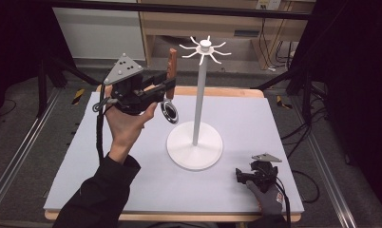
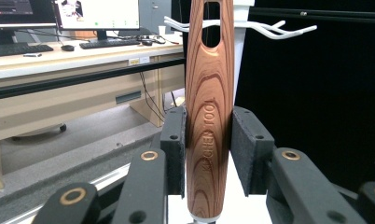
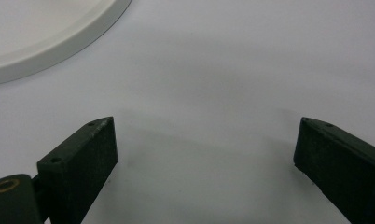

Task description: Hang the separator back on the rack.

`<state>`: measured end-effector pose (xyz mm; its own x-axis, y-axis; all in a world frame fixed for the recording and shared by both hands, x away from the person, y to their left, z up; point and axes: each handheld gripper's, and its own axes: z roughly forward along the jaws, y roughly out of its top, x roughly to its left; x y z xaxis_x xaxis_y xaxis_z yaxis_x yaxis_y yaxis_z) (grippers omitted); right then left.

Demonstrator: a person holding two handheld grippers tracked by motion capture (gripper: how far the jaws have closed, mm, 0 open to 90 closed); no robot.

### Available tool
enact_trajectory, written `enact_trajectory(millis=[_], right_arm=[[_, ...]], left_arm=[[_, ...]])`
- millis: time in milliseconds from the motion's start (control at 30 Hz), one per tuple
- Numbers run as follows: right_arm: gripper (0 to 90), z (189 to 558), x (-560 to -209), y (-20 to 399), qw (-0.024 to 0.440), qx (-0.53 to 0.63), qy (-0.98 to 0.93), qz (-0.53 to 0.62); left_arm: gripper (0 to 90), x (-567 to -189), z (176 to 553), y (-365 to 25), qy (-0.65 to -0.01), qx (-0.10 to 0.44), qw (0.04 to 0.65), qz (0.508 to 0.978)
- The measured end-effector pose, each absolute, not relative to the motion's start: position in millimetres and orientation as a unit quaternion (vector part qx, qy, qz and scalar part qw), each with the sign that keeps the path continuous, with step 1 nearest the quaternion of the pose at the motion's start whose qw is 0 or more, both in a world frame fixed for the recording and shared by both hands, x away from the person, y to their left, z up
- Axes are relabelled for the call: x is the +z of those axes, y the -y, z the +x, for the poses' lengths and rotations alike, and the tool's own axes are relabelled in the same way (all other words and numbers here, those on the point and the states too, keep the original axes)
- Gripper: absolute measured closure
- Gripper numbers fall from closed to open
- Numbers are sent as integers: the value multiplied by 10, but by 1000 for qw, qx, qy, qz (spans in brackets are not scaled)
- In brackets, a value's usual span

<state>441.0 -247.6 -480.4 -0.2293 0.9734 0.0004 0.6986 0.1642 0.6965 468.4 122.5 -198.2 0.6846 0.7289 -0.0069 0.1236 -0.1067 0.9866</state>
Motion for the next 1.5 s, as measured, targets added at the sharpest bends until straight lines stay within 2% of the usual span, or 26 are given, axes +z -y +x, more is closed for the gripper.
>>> enact_trajectory(millis=[1500], right_arm=[[64,4408,-4800,2478,229,297,-725,577]], left_arm=[[671,-2009,4848,-963,-301,245,586,711]])
